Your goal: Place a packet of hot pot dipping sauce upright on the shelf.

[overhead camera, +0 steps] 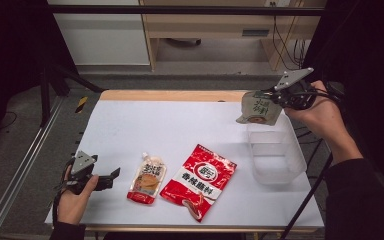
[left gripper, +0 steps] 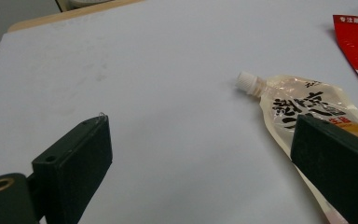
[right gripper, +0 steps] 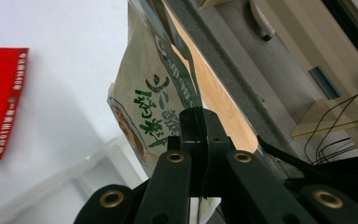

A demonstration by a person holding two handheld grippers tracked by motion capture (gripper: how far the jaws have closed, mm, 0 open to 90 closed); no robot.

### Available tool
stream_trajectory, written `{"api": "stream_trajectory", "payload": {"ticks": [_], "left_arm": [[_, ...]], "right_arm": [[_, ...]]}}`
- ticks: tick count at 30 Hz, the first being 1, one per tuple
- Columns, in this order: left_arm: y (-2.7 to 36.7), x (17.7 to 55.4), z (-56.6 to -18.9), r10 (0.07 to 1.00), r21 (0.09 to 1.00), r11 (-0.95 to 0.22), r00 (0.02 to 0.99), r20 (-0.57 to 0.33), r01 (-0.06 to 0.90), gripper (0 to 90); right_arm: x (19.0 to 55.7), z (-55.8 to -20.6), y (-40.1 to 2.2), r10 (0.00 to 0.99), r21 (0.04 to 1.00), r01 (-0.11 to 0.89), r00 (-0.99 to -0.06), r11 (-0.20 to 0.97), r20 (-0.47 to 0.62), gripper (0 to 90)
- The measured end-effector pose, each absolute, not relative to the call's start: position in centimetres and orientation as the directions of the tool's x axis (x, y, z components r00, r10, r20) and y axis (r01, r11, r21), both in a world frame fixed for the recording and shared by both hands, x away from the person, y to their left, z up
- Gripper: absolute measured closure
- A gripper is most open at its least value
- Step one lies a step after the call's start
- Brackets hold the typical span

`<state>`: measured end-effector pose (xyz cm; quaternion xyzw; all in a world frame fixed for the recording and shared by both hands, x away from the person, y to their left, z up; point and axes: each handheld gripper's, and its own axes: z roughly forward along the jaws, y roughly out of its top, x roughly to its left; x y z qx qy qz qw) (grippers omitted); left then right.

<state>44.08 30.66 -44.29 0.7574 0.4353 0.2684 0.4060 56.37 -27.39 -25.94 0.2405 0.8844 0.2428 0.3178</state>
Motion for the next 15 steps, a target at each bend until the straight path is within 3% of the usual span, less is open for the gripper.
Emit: {"api": "stream_trajectory", "payload": {"ticks": [15], "left_arm": [[31.2,44.2,-44.2,0.886,0.853,-0.272,0.461,0.042,0.446,5.2]], "right_arm": [[57.1,-27.5,-30.2,0.630,0.614,0.296,-0.638,0.732,-0.443,90.0]]}}
